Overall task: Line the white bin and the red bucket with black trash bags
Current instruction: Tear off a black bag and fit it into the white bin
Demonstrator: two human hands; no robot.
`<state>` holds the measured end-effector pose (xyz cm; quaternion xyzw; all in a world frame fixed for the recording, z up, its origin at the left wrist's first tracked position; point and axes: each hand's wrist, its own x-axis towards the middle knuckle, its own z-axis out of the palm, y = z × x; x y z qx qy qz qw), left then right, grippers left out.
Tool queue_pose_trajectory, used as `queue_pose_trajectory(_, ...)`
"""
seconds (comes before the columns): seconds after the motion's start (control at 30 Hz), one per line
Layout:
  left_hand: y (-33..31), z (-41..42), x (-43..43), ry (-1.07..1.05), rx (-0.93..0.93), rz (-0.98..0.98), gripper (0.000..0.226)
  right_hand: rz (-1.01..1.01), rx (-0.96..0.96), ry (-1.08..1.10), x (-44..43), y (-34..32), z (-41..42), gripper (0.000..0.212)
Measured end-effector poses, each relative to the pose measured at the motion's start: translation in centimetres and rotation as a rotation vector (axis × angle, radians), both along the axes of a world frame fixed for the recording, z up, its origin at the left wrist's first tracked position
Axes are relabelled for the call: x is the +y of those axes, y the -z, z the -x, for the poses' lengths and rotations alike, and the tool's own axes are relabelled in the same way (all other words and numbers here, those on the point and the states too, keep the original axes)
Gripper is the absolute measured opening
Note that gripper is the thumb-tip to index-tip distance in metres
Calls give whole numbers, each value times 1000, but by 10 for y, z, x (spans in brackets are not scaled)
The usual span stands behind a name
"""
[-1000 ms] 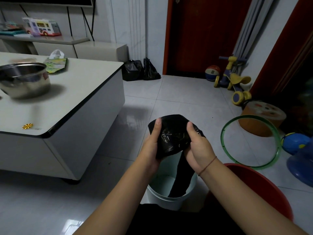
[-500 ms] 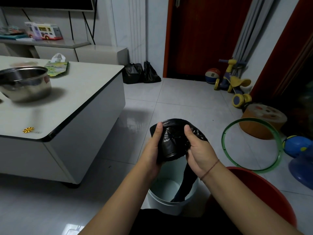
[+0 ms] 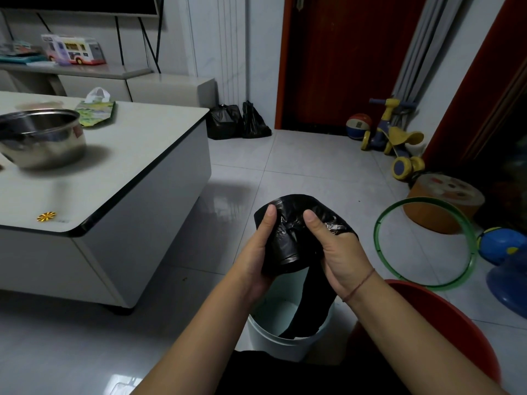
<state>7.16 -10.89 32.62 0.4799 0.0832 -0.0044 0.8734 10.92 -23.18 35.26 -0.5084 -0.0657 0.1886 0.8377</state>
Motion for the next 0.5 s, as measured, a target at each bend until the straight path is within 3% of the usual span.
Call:
queue_pose_trajectory(0.13, -3, 3, 0, -1, -9, -19, 60, 50, -80, -15, -3, -2, 2, 48)
queue_pose_trajectory(0.23, -4, 2, 0, -16, 4, -53, 74, 85, -163, -36, -3, -4, 4, 40)
queue_pose_trajectory(0.37, -3, 3, 0, 21, -24, -87, 67, 93, -168, -40, -4, -4, 4, 31)
queue_pose_trajectory(0.5, -2, 2, 1, 35, -34, -84, 62, 75, -127, -79, -5, -5, 4, 37)
